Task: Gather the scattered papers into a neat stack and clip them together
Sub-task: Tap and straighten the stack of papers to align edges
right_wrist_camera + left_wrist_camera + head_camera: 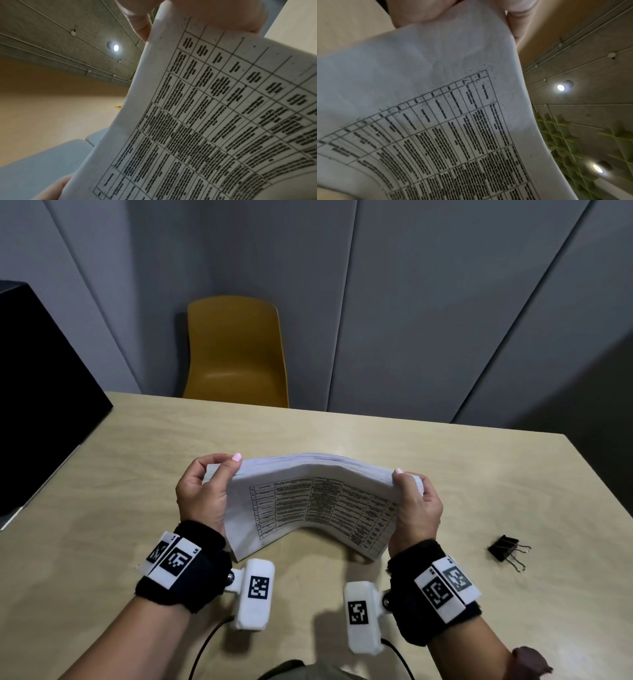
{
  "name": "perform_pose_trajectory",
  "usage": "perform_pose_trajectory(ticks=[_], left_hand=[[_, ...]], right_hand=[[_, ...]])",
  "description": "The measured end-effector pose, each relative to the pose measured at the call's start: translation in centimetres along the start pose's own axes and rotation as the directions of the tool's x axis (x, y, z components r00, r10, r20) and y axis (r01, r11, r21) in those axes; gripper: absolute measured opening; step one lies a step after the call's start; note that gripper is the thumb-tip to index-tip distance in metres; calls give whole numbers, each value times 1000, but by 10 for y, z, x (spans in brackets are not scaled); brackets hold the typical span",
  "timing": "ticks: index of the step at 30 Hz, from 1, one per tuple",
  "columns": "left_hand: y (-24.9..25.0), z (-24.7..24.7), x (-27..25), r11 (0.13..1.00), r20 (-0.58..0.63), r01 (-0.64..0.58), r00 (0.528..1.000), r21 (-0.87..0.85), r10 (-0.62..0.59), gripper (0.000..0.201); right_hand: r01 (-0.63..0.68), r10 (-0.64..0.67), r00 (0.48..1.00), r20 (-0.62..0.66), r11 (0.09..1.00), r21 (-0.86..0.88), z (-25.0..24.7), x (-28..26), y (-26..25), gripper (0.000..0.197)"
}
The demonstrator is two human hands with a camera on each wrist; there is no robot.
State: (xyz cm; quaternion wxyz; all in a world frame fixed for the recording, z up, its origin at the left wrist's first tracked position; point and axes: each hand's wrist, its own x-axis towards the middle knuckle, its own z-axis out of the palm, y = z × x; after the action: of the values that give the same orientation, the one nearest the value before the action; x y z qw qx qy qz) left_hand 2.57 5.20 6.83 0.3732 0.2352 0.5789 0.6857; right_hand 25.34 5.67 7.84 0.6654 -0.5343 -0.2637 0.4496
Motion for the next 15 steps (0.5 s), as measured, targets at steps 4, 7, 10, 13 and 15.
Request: perform_pose_trajectory(ticks=[4, 7, 10, 13, 15], left_hand=[[0, 2, 5, 999, -32, -27, 999, 42, 29, 11], [-1, 5, -2, 994, -37, -73, 996, 82, 76, 23], [-3, 2, -1, 997, -52, -28, 998, 75, 32, 28], [-6, 2, 5, 999, -64, 37, 997, 35, -34, 49], [-5, 4, 4, 998, -76, 49, 996, 28, -47, 57]], right_hand=[[16, -16, 999, -34, 1000, -9, 0, 3, 1, 21], [44, -47, 997, -64, 997, -56, 2, 5, 4, 23], [24, -31, 996, -86, 996, -81, 3, 7, 7, 23], [15, -22, 996, -92, 997, -69, 5, 8, 5, 23], [45, -55, 994, -98, 994, -99, 6, 8, 4, 26]])
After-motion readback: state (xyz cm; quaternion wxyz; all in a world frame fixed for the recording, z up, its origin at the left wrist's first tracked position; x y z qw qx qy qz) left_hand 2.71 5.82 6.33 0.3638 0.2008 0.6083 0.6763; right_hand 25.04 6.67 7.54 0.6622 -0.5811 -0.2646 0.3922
